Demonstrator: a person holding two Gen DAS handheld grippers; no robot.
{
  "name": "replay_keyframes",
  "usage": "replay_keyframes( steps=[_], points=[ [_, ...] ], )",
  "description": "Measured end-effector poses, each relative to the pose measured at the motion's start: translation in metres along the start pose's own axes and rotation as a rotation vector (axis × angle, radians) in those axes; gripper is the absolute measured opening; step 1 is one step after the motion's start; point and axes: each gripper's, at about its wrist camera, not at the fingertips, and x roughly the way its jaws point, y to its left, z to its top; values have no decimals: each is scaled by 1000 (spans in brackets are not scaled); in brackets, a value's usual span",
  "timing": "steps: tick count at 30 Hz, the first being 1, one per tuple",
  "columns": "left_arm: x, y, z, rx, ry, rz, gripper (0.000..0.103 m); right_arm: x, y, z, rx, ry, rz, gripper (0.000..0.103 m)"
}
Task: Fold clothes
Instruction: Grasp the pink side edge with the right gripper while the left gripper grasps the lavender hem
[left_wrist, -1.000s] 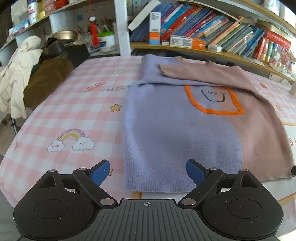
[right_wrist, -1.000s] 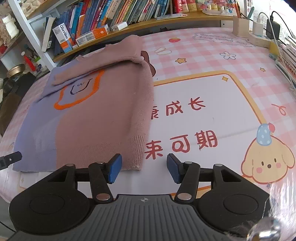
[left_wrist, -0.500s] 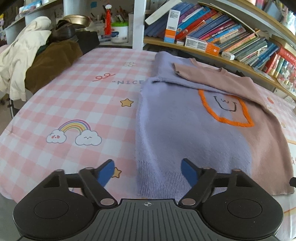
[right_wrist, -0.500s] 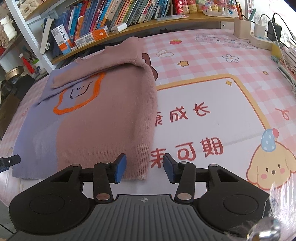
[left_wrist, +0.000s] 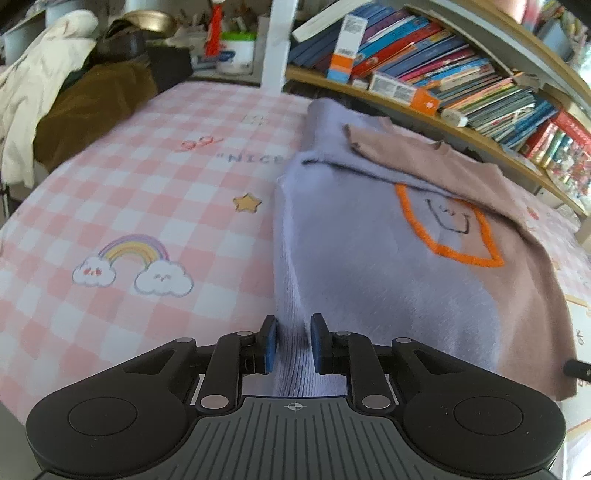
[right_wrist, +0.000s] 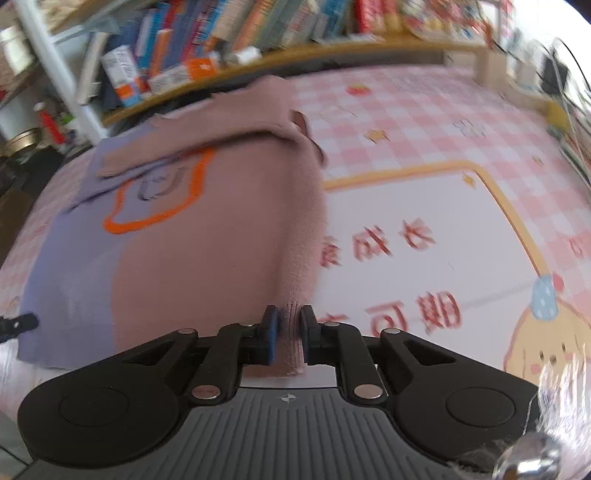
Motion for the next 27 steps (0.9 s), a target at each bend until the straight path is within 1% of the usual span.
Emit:
replay_keyframes(
  steps=[3,6,9,10,11,14,18,19,20,21,22,27],
  points=[
    [2,-3,2,16,5,-10,18,-1,11,1,-50,-18,51,12],
    [3,-3,4,21,11,-17,18,4,8,4,-9,2,62,14],
    [3,0,4,11,17,-20,19,7,1,6,38,13,55,20],
    [3,1,3,8,21,-22,19,9,-2,7,52,19,46,24],
    [4,2,3,4,25,-25,19,10,-5,7,63,23,38,25],
    [6,4,1,-4,47,-39,19,15,-12,8,98,33,26,26],
    [7,9,0,-33,55,-59,20,18,-15,8,116,37,37,26],
    [7,10,0,-40,57,-64,19,18,-15,7,115,40,45,24],
    [7,11,-1,-47,56,-68,17,18,-15,7,114,45,54,15],
    [7,12,-1,-55,55,-71,8,17,-15,5,115,48,61,12],
    [6,14,-1,-59,53,-78,5,17,-16,4,118,51,67,11],
    [0,16,-2,-66,54,-102,4,10,-21,0,132,50,81,9]
  ],
)
